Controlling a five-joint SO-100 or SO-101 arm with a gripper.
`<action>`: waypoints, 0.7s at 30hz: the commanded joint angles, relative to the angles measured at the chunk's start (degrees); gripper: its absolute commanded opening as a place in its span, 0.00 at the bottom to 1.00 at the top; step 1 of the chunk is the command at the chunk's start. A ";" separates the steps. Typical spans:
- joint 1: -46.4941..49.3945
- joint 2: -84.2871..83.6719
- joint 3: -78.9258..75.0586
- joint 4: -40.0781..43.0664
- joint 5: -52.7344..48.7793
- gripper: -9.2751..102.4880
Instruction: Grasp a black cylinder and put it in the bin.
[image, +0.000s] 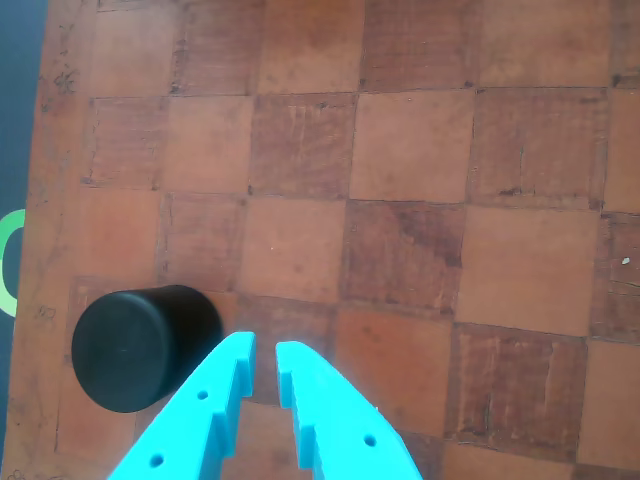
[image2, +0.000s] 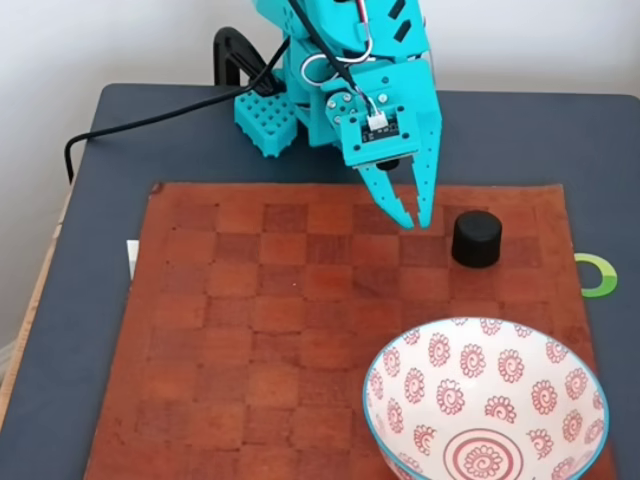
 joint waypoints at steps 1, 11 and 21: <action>0.18 2.99 -0.35 0.09 -0.26 0.09; 0.44 2.99 -0.35 0.44 -0.26 0.09; 0.44 3.08 -0.35 0.79 -0.26 0.09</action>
